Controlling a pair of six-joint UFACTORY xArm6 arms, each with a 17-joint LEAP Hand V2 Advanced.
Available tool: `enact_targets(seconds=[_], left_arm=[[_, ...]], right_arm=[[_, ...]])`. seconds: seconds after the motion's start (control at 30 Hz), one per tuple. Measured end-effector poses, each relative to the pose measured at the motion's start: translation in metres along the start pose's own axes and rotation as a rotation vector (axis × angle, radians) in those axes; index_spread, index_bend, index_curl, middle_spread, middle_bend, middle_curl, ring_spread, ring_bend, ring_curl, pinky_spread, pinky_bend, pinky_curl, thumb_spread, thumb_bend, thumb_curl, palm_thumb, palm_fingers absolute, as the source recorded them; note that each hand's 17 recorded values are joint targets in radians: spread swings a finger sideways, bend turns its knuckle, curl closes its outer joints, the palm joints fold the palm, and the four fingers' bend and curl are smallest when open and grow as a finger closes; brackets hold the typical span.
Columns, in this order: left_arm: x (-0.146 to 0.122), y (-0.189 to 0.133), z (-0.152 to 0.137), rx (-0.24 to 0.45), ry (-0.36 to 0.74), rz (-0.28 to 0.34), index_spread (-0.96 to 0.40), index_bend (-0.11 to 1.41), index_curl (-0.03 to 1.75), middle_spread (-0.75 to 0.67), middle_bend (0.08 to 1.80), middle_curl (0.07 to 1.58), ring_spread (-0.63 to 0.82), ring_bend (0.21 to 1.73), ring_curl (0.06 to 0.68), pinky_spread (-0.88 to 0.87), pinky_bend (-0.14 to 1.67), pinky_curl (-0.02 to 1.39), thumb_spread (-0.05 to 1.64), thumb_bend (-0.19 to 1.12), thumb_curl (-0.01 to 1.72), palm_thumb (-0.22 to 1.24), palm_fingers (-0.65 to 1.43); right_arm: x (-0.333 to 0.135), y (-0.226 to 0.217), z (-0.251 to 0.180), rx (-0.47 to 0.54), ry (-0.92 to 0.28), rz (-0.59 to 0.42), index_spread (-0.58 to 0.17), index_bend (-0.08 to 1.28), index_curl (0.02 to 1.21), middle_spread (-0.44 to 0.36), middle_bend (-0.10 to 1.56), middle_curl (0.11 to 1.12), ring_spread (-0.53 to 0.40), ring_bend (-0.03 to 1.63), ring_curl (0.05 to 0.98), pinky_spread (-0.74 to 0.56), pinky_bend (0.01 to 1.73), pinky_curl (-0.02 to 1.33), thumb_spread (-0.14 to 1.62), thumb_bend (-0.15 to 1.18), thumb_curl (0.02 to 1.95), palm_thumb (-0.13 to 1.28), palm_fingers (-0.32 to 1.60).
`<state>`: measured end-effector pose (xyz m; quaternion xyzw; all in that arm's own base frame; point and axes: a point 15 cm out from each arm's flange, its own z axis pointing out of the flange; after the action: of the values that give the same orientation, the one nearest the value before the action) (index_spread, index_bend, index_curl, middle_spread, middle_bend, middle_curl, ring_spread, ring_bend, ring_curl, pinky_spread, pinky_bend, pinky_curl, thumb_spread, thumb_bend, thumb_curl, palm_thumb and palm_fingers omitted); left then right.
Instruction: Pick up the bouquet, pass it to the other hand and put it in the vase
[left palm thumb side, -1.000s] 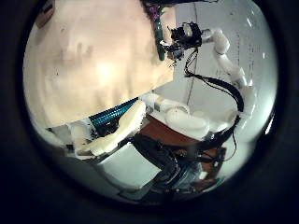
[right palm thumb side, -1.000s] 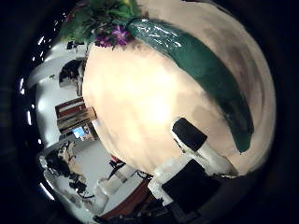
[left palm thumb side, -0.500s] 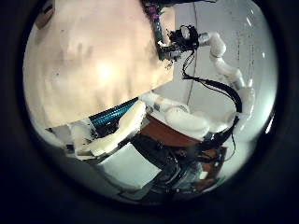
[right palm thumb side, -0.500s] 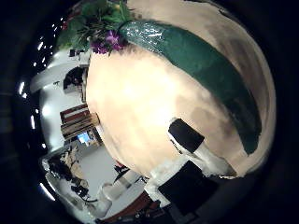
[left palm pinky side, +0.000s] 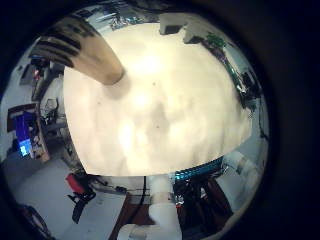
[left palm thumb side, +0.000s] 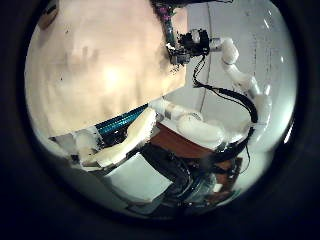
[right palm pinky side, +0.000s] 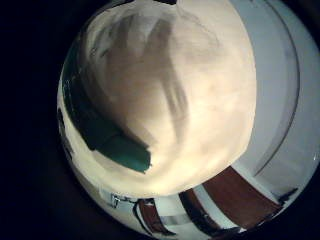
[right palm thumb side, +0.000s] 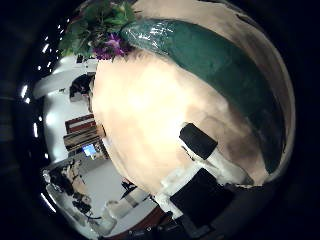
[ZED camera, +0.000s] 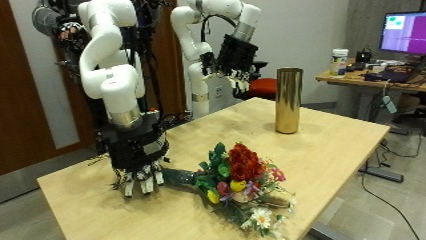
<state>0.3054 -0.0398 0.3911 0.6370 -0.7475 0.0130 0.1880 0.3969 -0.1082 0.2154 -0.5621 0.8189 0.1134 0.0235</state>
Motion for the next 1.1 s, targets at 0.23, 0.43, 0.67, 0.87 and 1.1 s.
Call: enact_targets(seconds=[0.23,0.43,0.67,0.87,1.1], left_arm=[[-0.001,0.0,0.0,0.0,0.001,-0.003,0.08,0.19,0.39,0.28,0.19,0.3,0.5,0.41,0.197,0.37,0.19,0.28,0.95,-0.03,0.32,0.45,0.19],[-0.001,-0.001,0.002,-0.005,0.002,-0.004,0.08,0.19,0.39,0.27,0.19,0.3,0.5,0.41,0.197,0.37,0.18,0.27,0.95,-0.03,0.32,0.45,0.2],[-0.001,-0.001,0.001,-0.004,0.002,-0.005,0.08,0.19,0.39,0.27,0.18,0.3,0.48,0.42,0.2,0.36,0.19,0.27,0.95,-0.03,0.32,0.45,0.2],[-0.001,-0.002,0.001,-0.003,0.002,-0.008,0.08,0.2,0.39,0.27,0.18,0.3,0.48,0.41,0.201,0.36,0.19,0.27,0.95,-0.03,0.32,0.45,0.19],[-0.002,-0.001,0.0,-0.002,0.004,-0.01,0.08,0.19,0.4,0.28,0.19,0.29,0.49,0.4,0.196,0.36,0.19,0.27,0.95,-0.03,0.32,0.45,0.2]], right_arm=[[0.0,0.0,0.013,-0.032,0.002,-0.001,-0.002,0.17,0.27,0.236,0.4,0.37,0.209,0.7,0.235,0.37,0.44,0.3,1.07,-0.02,0.36,0.66,0.29],[-0.002,-0.001,0.013,-0.028,0.002,-0.004,-0.058,0.19,0.3,0.149,0.5,0.4,0.064,0.82,0.254,0.27,0.44,0.27,1.05,-0.01,0.38,0.74,0.53],[-0.001,-0.01,0.008,0.018,0.004,-0.004,-0.204,0.21,0.37,-0.064,0.64,0.5,-0.203,0.95,0.314,-0.16,0.72,0.31,1.03,-0.01,0.4,0.86,0.96],[0.0,-0.014,0.004,0.038,0.0,0.002,-0.319,0.41,0.5,-0.174,0.79,0.59,-0.272,1.05,0.39,-0.4,0.96,0.4,1.0,-0.01,0.41,0.94,1.35],[0.003,-0.018,-0.027,0.126,-0.049,0.028,-0.395,0.82,0.81,-0.232,1.11,0.77,-0.25,1.32,0.537,-0.31,1.3,0.57,0.98,0.01,0.48,1.11,1.19]])
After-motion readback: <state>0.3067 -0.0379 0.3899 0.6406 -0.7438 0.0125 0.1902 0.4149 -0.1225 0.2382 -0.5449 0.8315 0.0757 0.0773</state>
